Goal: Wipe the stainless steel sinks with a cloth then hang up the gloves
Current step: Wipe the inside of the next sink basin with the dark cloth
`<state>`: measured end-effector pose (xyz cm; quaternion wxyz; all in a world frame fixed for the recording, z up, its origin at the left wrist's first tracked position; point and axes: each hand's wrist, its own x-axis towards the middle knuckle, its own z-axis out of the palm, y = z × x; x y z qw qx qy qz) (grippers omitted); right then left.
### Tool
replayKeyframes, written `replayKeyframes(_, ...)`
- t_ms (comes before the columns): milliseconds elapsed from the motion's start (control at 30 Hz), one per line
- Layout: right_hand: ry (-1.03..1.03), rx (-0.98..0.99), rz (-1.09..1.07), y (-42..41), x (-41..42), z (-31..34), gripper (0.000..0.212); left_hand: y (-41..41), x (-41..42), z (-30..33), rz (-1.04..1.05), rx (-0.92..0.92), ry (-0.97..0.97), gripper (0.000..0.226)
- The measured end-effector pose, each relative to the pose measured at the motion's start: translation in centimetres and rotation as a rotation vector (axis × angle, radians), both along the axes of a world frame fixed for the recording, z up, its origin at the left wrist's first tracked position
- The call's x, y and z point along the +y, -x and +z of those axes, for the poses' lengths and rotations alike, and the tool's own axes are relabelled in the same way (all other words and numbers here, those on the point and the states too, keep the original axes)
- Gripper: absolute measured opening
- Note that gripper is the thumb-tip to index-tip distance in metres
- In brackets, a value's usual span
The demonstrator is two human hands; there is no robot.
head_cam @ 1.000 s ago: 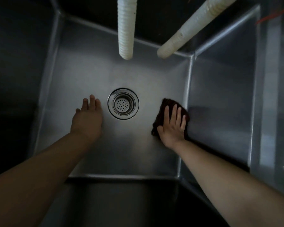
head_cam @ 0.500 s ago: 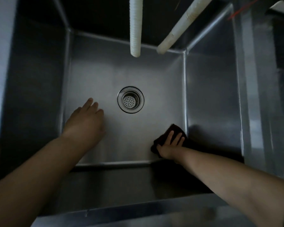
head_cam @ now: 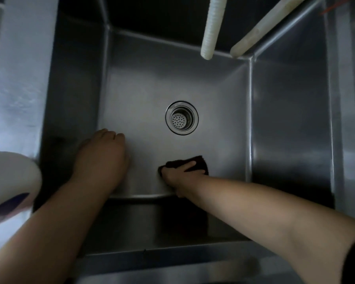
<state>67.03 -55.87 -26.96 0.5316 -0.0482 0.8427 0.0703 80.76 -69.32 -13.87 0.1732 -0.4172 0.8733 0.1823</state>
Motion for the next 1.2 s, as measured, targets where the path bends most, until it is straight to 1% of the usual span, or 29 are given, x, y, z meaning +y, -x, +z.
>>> replayKeyframes(33, 0.037, 0.084, 0.013, -2.2, -1.1, 0.1, 0.110, 0.1, 0.1, 0.0, 0.004, -0.004, 0.006, 0.032)
replayKeyframes(100, 0.097, 0.170, 0.106, -5.4, -2.1, 0.0, 0.110, 0.0, 0.2, -0.2, 0.017, -0.024, 0.003, 0.027)
replayKeyframes(167, 0.112, 0.205, 0.253, -5.3, -1.8, -0.8, 0.111, -0.1, 0.2, -0.4, 0.028, -0.040, 0.013, 0.024)
replayKeyframes(267, 0.202, 0.224, 0.541, -0.6, -1.6, -1.1, 0.109, 0.0, 0.1, -0.6, 0.033, -0.035, 0.017, 0.023)
replayKeyframes(367, 0.331, 0.303, 0.782, 6.2, -1.5, -0.7, 0.101, 0.1, 0.1, -0.6, 0.038, -0.050, 0.016, 0.022)
replayKeyframes(467, 0.423, 0.396, 1.034, 12.0, 0.8, -0.3, 0.094, 0.1, 0.1, -0.6, 0.049, -0.044, 0.028, 0.021)
replayKeyframes(533, 0.483, 0.448, 1.145, 14.1, 2.9, 0.2, 0.091, 0.1, 0.0, -0.8, 0.054, -0.050, 0.033, 0.021)
replayKeyframes(600, 0.528, 0.469, 1.208, 14.4, 4.6, 0.5, 0.087, 0.2, 0.0, -1.0, 0.060, -0.079, 0.028, 0.021)
replayKeyframes(700, 0.549, 0.459, 1.355, 12.6, 6.1, 0.6, 0.090, 0.2, 0.1, -1.4, 0.071, -0.112, 0.019, 0.022)
replayKeyframes(767, 0.628, 0.415, 1.479, 10.9, 6.1, 0.5, 0.096, 0.1, 0.0, -1.6, 0.075, -0.125, 0.014, 0.023)
replayKeyframes(833, 0.704, 0.331, 1.583, 9.1, 4.8, 0.6, 0.095, -0.1, -0.1, -1.9, 0.082, -0.128, 0.010, 0.026)
replayKeyframes(933, 0.771, 0.196, 1.673, 6.4, 1.3, 0.1, 0.090, -0.2, -0.2, -2.4, 0.094, -0.117, -0.034, 0.032)
replayKeyframes(1000, 0.805, 0.158, 1.692, 5.2, -1.6, -0.7, 0.087, -0.2, -0.2, -2.7, 0.093, -0.108, -0.062, 0.038)
replayKeyframes(1067, 0.823, 0.170, 1.687, 4.9, -4.8, -1.4, 0.085, -0.3, -0.2, -2.8, 0.095, -0.118, -0.073, 0.043)
replayKeyframes(1200, 0.848, 0.278, 1.662, 6.5, -11.2, -2.3, 0.083, -0.4, -0.1, -2.9, 0.110, -0.172, -0.089, 0.041)
